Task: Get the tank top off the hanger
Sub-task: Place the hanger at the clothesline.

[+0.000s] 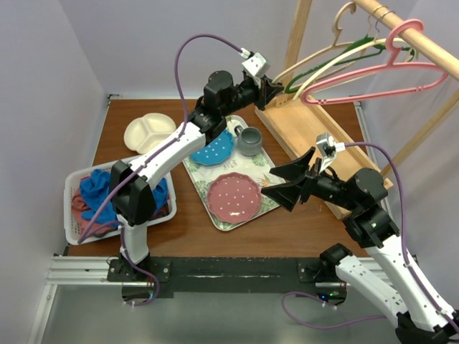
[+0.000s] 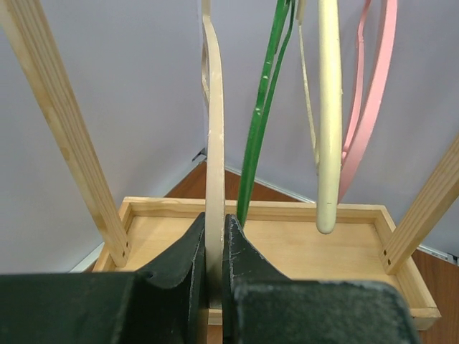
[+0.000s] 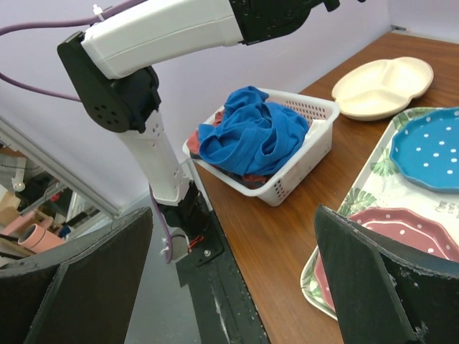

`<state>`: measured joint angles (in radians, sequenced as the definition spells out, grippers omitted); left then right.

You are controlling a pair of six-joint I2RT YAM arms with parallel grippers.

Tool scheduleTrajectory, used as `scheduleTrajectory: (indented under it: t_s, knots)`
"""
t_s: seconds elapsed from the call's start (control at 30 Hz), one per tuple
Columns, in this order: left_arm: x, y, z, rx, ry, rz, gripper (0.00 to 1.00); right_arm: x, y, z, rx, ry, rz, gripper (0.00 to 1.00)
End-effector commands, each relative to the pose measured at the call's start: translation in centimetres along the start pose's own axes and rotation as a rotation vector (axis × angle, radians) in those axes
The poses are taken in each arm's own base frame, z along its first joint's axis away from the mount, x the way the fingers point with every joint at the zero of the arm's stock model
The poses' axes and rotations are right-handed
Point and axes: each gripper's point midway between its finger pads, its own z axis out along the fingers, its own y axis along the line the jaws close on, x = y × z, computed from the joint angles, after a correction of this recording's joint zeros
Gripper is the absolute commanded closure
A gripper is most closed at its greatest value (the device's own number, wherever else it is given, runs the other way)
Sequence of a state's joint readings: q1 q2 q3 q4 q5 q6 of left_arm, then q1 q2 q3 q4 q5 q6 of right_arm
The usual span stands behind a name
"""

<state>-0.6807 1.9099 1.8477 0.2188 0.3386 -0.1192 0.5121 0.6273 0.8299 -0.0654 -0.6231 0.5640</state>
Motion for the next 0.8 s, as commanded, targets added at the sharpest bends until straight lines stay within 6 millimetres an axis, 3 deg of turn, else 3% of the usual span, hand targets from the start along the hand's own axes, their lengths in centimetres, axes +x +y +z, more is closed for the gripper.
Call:
scheduleTrajectory:
  t_s: [0.0,0.33,0.6,0.77]
  knots:
    - [-8.0,0.2,-0.9,-0.044,-0.212,0.078,1.0,-0.6,0.9,-0.4,-0.018,-0.012,-0.022,0.01]
    - [-9.6,0.3,-3.7,-0.109,-0.247,0.104,1.0,-0.6,0.5,-0.3,-0.001,-0.02,-0.022,0.01]
    - [-10.1,-0.2,-2.1,-0.052,-0.258,0.104,1.0,-0.8,0.5,-0.3,0.005,-0.024,-0.017,0.01]
    - [-8.3,-0.5,0.5,0.018,-0.231,0.078,1.0,-1.6,0.9,-0.6,0.007,-0.044,-0.034,0.01]
